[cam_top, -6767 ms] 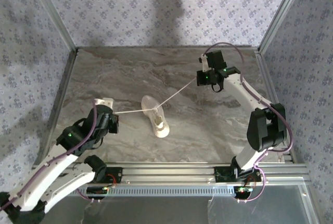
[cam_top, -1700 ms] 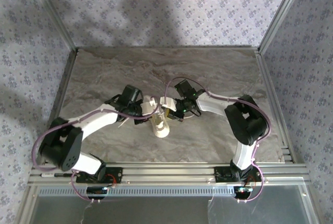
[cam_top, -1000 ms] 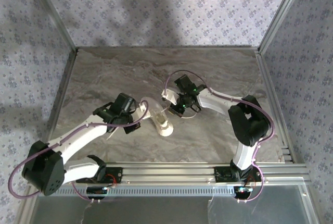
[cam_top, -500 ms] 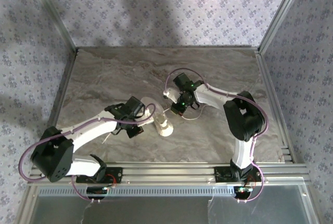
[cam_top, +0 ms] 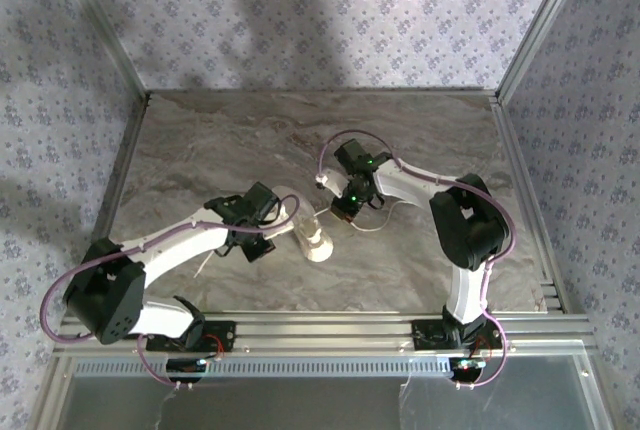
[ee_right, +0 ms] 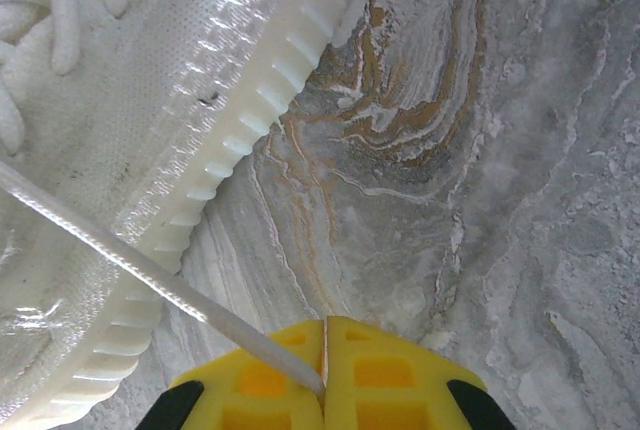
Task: Tie the shoes
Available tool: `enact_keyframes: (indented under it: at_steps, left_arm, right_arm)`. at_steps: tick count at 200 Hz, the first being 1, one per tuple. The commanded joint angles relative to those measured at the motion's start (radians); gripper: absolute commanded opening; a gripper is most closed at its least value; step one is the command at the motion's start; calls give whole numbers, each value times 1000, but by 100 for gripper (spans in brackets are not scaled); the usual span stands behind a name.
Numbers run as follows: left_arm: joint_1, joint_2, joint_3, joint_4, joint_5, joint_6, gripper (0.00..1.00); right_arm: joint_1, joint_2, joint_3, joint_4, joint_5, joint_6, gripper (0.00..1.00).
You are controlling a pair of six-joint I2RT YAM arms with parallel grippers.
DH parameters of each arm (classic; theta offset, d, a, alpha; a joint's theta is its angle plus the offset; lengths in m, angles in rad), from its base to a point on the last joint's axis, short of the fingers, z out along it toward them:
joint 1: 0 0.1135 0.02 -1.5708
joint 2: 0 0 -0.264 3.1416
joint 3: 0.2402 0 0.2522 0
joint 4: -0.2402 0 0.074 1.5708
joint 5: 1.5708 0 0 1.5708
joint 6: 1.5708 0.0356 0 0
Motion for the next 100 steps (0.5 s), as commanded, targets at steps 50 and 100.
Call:
enact_keyframes:
  at_steps: [50,100]
  left_arm:
    - [-15,7,15,-374,-159,-25,0]
    - [-35,64,18,-394,-157,-43,0]
  right_arm:
    - [-76,21,20,-81,141,42,0]
    - [-88,26,12,-97,151,53,0]
